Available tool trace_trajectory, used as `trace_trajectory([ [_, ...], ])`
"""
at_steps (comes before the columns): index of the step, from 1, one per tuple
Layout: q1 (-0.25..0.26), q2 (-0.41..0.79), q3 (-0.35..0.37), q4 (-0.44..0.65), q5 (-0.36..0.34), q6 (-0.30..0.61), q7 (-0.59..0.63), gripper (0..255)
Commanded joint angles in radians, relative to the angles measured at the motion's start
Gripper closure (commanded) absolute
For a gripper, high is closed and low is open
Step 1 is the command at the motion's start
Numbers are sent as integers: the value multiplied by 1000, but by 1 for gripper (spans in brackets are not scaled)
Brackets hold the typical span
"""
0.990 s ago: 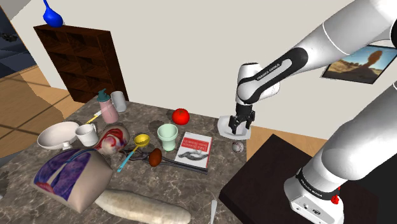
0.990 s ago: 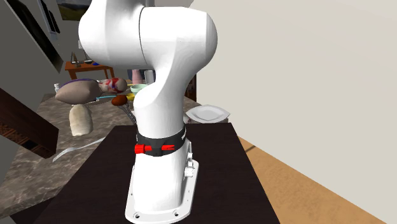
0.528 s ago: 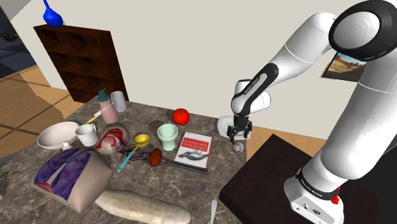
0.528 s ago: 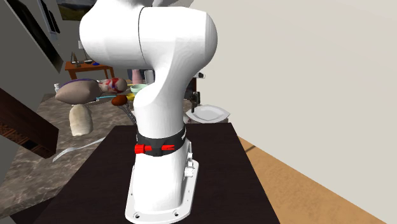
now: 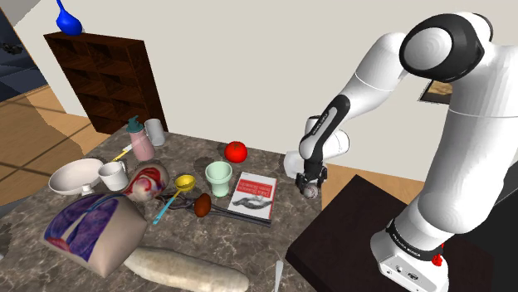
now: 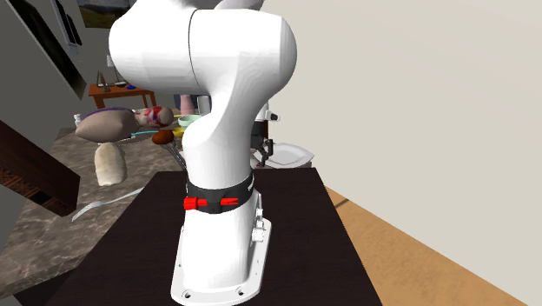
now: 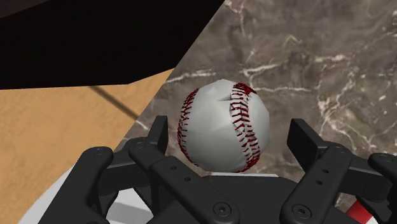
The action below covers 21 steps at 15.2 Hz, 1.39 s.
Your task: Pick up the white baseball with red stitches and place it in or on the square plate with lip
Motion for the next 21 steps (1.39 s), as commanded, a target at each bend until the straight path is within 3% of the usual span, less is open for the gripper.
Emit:
trace_trajectory([
  [1,0,9,3,1,3,9,0,0],
  [8,0,9,2,1,3,9,0,0],
  [9,0,9,2,1,3,9,0,255],
  [18,0,9,2,1,3,9,-1,255],
  [21,5,-44,-4,-12,-7,-31,10,255],
])
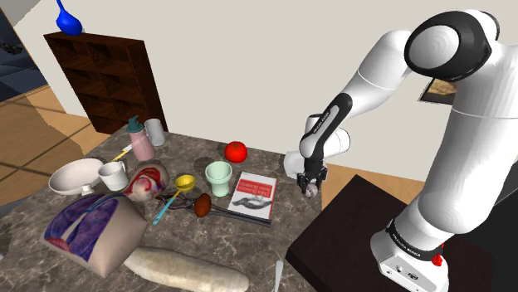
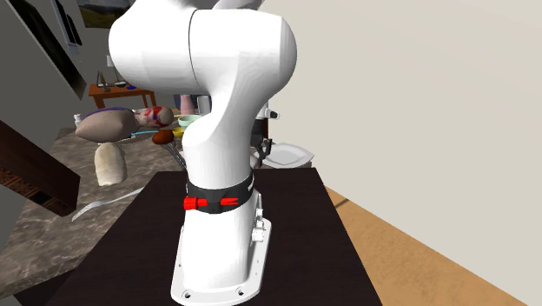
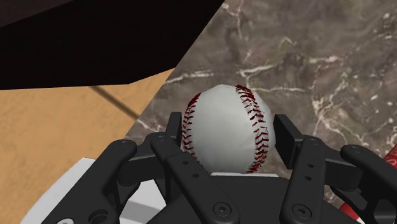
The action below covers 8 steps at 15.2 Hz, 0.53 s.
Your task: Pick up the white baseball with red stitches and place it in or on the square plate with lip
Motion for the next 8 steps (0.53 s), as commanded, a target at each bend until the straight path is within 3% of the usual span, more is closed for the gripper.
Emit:
trace_trajectory([
  [1,2,-35,-5,-9,-7,-26,6,255],
  [8,8,-155,-16,-29,-33,-126,30,255],
])
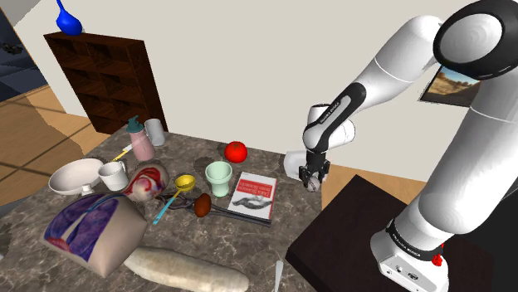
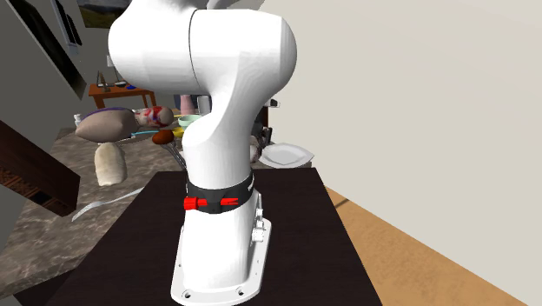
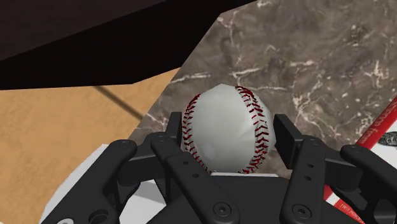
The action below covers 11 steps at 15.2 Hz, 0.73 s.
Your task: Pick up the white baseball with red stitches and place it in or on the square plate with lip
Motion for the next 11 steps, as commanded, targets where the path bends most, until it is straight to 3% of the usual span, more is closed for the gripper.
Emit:
trace_trajectory([
  [1,0,-33,-3,-4,-8,-30,6,255],
  [6,1,-115,-8,-9,-24,-106,22,255],
  [11,-49,-6,-54,165,-57,-175,-42,255],
])
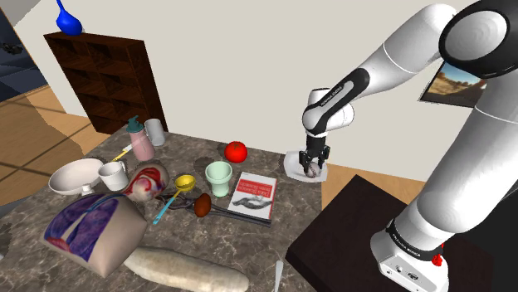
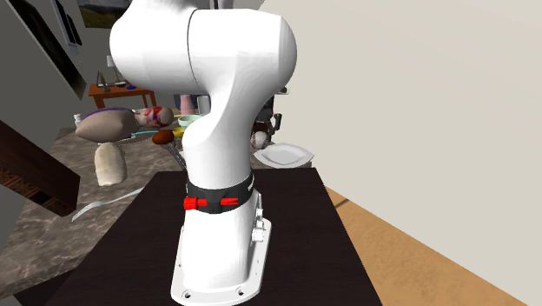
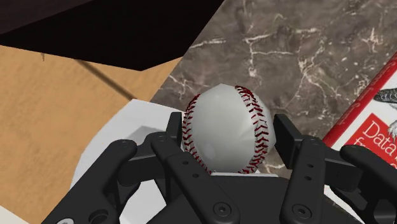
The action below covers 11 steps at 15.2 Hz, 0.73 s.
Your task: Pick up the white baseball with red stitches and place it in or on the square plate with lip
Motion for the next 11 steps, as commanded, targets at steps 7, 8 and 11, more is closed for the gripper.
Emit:
trace_trajectory([
  [7,-76,191,-52,317,-23,-132,-101,255],
  [8,-84,216,-57,360,-23,-151,-112,255],
  [11,-94,254,-59,406,-22,-160,-123,255],
])
